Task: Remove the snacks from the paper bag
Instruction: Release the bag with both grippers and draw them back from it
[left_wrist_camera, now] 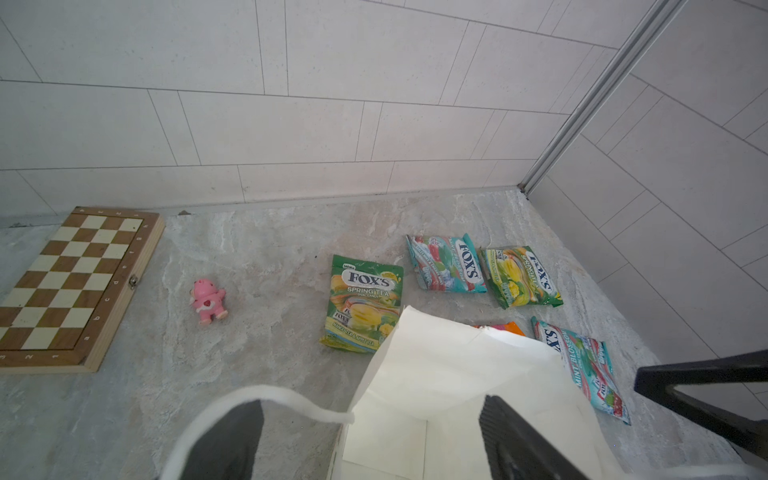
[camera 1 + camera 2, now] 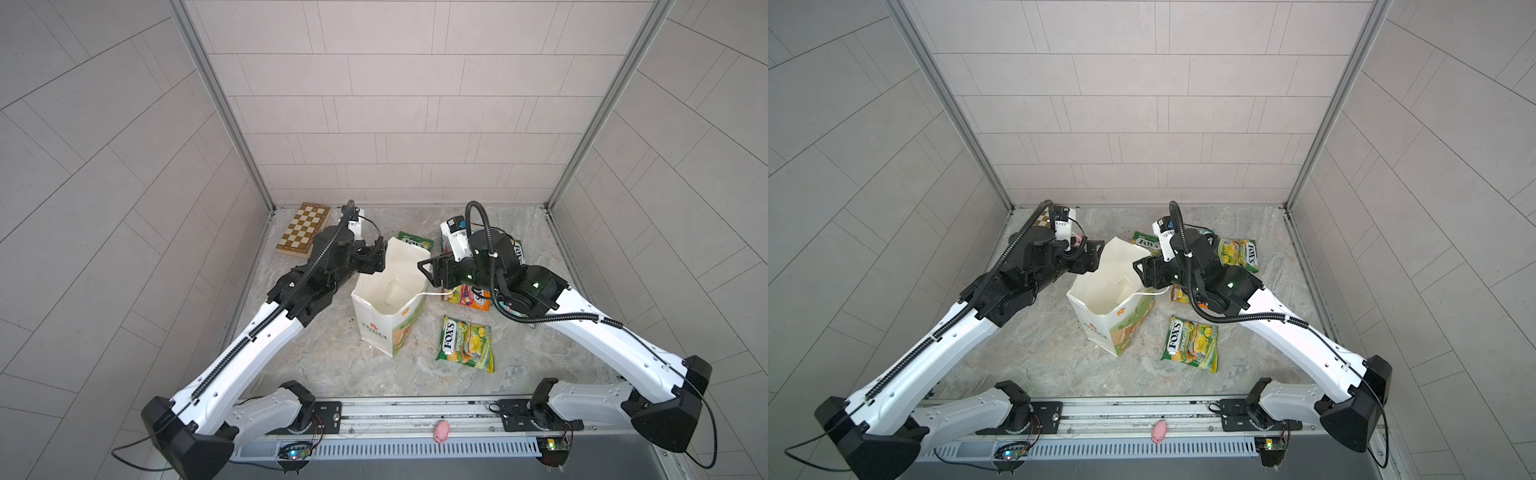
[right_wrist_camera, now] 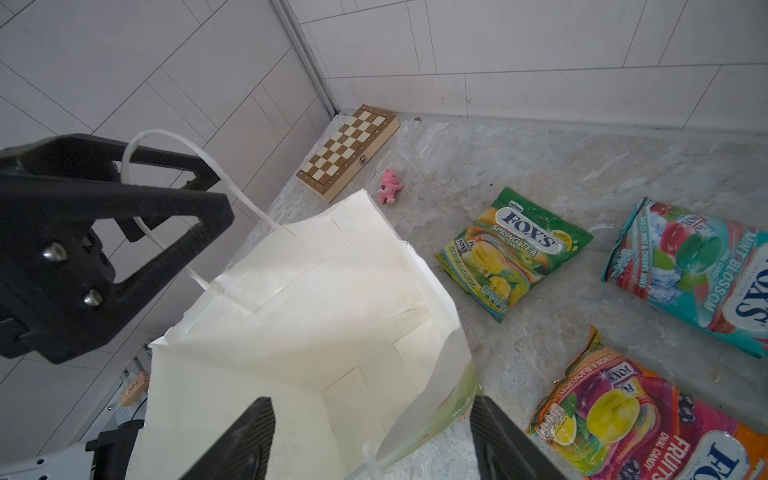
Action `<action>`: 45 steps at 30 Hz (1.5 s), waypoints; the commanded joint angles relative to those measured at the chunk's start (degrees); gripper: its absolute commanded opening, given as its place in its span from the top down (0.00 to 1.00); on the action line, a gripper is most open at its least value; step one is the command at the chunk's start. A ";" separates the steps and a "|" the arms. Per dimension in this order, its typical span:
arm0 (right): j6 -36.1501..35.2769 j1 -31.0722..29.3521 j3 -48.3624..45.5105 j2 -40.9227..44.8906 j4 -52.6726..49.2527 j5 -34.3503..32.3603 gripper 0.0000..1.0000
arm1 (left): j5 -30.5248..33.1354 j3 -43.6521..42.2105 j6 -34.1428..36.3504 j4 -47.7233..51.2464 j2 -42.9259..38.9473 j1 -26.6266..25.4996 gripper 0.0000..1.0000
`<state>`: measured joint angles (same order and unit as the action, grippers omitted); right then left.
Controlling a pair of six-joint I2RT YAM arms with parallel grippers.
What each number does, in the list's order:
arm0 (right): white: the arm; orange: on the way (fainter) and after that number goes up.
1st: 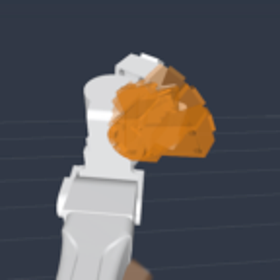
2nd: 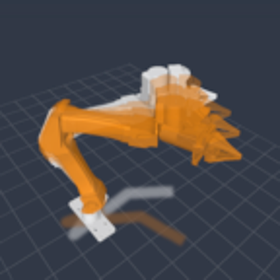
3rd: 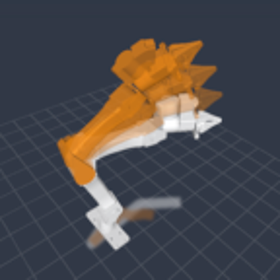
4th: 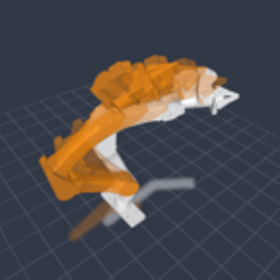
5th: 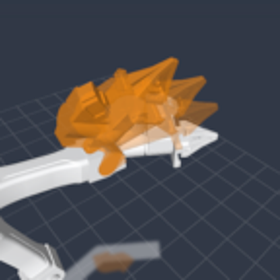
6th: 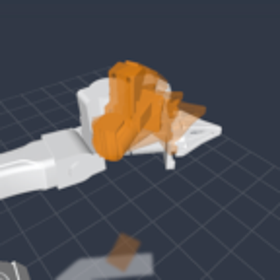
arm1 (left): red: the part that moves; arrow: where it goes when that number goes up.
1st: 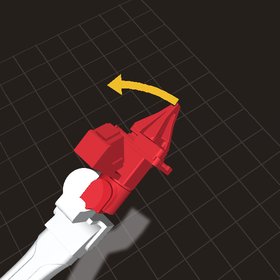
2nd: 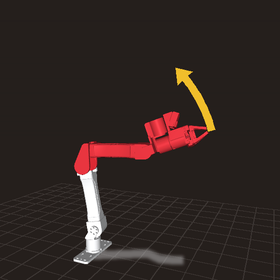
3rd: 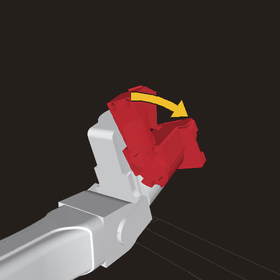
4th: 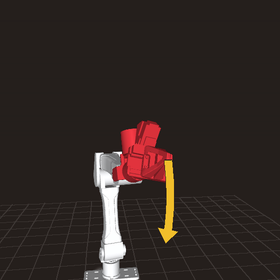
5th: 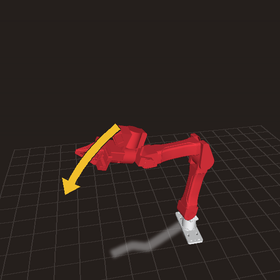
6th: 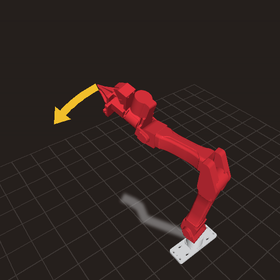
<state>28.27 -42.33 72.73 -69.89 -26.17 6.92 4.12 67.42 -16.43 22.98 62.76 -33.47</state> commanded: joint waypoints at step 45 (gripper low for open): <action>-1.09 26.22 -33.89 13.94 3.08 -48.35 0.20 | 32.13 -8.71 -2.44 -8.83 -11.76 12.57 0.00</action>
<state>27.22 -17.17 40.58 -56.05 -27.22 -38.44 34.59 58.81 -17.04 13.61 50.81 -23.22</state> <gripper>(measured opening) 0.801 0.992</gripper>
